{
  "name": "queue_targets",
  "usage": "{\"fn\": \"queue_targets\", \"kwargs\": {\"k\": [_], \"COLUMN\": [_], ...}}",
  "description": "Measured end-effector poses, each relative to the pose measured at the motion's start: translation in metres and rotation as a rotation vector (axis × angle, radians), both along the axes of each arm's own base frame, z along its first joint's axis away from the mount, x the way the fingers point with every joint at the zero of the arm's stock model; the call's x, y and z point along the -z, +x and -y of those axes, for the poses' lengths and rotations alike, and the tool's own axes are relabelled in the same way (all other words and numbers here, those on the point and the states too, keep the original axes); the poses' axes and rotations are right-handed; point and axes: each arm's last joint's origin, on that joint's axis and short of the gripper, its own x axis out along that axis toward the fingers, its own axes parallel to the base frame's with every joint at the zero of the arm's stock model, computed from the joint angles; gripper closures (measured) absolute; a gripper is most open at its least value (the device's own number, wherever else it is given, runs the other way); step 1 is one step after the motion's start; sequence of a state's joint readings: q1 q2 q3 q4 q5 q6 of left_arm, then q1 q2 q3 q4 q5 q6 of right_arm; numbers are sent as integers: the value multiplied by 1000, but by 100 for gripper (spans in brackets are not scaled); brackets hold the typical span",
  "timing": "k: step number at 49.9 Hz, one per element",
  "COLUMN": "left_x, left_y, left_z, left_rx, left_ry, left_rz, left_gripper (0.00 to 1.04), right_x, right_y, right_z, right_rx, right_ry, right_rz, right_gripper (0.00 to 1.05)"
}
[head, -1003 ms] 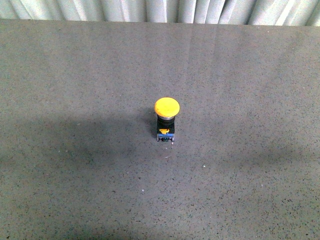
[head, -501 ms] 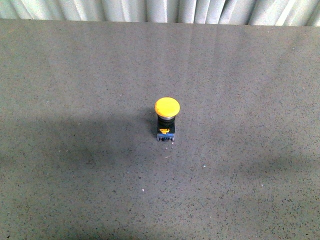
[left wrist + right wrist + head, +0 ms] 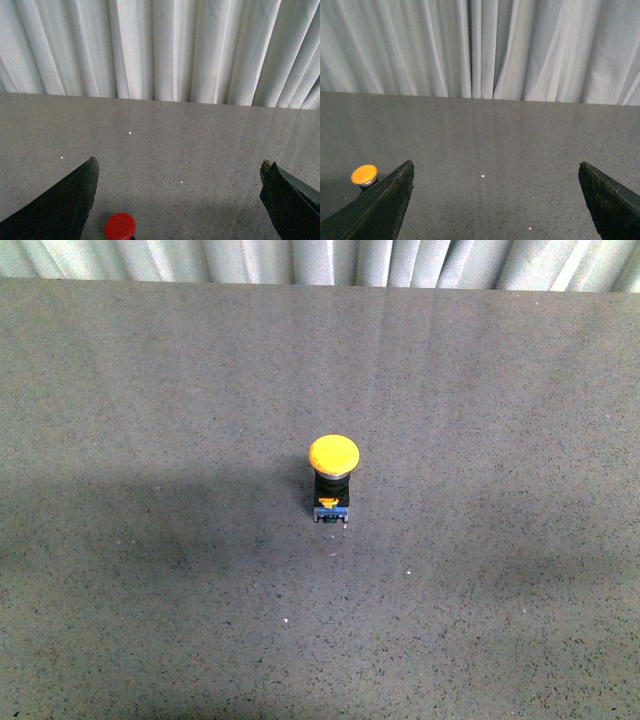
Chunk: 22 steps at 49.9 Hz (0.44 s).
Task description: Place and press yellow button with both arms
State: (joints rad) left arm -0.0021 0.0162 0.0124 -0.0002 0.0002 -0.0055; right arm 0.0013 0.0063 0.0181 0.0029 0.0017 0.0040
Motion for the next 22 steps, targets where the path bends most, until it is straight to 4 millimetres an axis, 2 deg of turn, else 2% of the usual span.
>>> {"fn": "queue_targets", "kwargs": {"k": [22], "left_x": [0], "left_y": [0], "left_z": [0], "left_rx": [0], "left_ry": [0], "left_rz": [0], "left_gripper": [9], "right_x": [0], "right_y": [0], "right_z": [0], "right_rx": [0], "right_ry": [0], "right_rz": [0], "right_gripper": [9]}}
